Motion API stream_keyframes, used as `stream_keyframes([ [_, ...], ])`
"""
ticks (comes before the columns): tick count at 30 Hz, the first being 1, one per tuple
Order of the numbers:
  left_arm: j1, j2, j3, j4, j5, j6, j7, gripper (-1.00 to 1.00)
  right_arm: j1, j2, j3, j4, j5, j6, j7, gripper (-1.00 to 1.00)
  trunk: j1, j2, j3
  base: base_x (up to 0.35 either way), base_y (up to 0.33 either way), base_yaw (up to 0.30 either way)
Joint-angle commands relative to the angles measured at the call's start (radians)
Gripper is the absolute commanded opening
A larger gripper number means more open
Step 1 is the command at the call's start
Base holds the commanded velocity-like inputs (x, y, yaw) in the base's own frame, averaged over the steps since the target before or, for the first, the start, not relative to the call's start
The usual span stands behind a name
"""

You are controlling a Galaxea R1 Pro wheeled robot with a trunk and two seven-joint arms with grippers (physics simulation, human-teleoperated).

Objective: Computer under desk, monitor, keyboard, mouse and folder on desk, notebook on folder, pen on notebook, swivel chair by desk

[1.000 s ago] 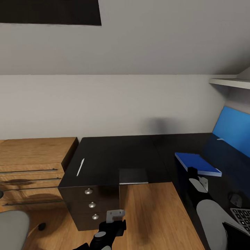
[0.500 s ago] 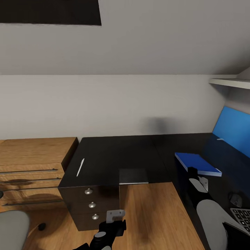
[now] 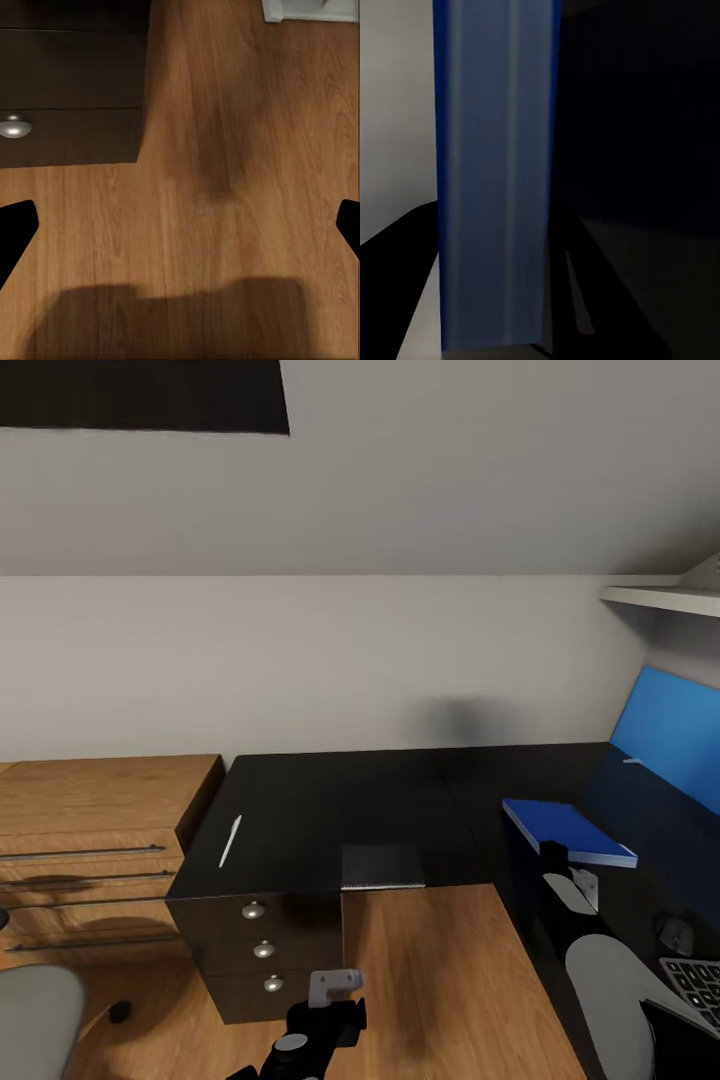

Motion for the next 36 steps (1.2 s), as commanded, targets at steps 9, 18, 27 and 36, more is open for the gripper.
stream_keyframes([
  [9,-0.001,0.001,-0.004,-0.002,0.002,0.004,0.006,1.0,0.0,0.0,-0.008,0.002,-0.023,-0.01,-0.007,-1.0,0.0,-0.001,-0.001,-0.027,-0.065,0.0],
  [18,-0.001,0.001,-0.004,-0.002,0.003,0.004,0.006,1.0,0.0,0.0,-0.009,0.003,-0.022,-0.028,-0.008,-1.0,0.0,-0.001,-0.001,0.0,-0.001,0.0],
  [27,-0.001,0.001,-0.004,-0.002,0.003,0.004,0.006,1.0,0.0,0.001,-0.01,0.004,-0.023,-0.086,-0.009,-1.0,0.0,-0.001,-0.001,0.0,0.0,0.0],
  [36,-0.001,0.001,-0.004,-0.002,0.002,0.004,0.006,1.0,0.0,0.0,-0.009,0.004,-0.023,-0.088,-0.009,-1.0,0.0,-0.001,-0.001,0.0,0.0,0.0],
])
